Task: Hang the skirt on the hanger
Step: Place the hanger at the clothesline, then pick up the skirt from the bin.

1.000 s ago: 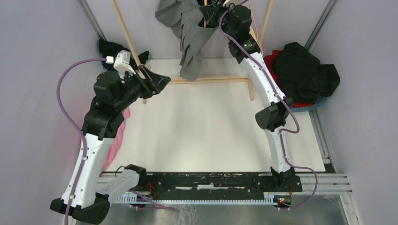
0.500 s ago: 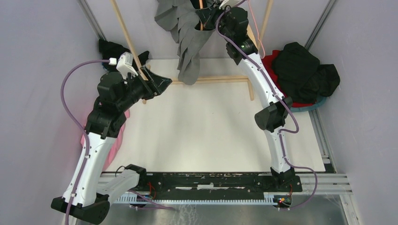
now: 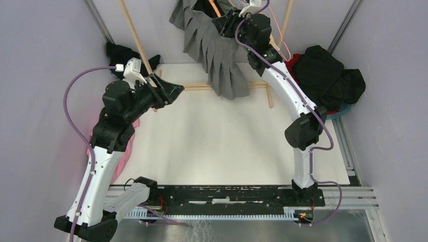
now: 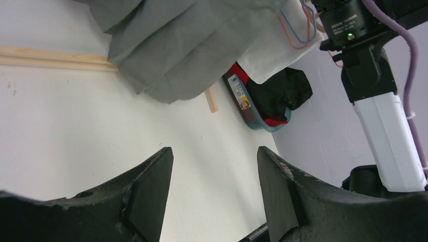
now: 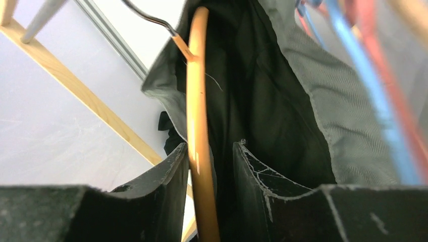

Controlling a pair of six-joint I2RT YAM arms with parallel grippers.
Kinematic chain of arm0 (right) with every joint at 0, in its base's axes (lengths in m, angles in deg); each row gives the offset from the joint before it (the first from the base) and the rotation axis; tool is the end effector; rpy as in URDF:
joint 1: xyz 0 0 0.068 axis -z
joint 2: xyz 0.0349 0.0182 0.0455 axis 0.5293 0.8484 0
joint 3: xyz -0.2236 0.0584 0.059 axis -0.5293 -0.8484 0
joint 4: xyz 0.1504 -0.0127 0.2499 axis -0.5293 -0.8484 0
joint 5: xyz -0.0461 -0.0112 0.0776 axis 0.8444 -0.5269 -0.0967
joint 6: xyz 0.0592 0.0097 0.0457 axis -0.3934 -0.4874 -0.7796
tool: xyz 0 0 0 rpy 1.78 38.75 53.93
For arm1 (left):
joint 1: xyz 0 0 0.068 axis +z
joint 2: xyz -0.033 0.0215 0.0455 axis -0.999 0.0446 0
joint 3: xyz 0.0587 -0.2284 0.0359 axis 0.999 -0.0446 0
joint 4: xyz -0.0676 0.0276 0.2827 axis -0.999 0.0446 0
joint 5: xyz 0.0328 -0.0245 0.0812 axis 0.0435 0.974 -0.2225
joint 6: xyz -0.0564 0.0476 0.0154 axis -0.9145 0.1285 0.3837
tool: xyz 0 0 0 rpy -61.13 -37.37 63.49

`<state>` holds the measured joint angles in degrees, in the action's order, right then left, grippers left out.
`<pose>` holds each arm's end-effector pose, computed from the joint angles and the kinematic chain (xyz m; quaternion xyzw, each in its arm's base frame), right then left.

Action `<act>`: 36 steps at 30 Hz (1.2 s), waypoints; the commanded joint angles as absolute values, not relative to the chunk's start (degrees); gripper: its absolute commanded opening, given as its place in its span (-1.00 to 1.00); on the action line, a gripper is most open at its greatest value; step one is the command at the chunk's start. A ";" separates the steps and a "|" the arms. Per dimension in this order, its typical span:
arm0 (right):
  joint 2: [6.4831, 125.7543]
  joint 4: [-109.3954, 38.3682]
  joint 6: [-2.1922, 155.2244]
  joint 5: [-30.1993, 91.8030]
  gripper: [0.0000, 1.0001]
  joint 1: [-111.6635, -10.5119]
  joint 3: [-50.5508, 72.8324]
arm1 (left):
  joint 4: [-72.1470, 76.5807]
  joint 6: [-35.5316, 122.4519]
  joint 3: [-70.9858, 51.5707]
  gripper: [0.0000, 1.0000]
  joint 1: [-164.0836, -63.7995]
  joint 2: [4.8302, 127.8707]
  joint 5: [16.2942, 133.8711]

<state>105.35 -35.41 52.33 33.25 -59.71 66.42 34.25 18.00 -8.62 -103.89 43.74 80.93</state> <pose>0.4682 0.2529 0.4448 -0.0165 0.6421 0.4010 0.6531 0.2398 -0.0870 0.4263 -0.0573 0.7593 -0.3723 0.5306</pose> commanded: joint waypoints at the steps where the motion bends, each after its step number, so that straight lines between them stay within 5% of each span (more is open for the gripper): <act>1: 96.00 -32.76 54.32 31.61 -0.13 -60.09 63.21 | 31.08 18.42 -8.76 0.38 -103.53 42.58 82.90; 13: 77.10 -33.91 57.30 31.40 0.22 -59.94 55.32 | 31.20 18.21 -9.71 0.38 -103.53 40.91 83.43; 28: 63.57 -71.19 69.05 70.31 0.38 -48.06 55.77 | 30.02 18.49 -13.36 0.41 -103.53 39.26 85.96; 34: 63.36 -77.07 55.91 51.41 0.37 -26.39 43.50 | 29.35 19.71 -15.55 0.59 -103.53 39.90 87.03; 36: 65.50 -74.79 52.23 43.79 0.34 -21.20 38.67 | 29.37 20.42 -16.69 1.00 -103.53 40.32 87.04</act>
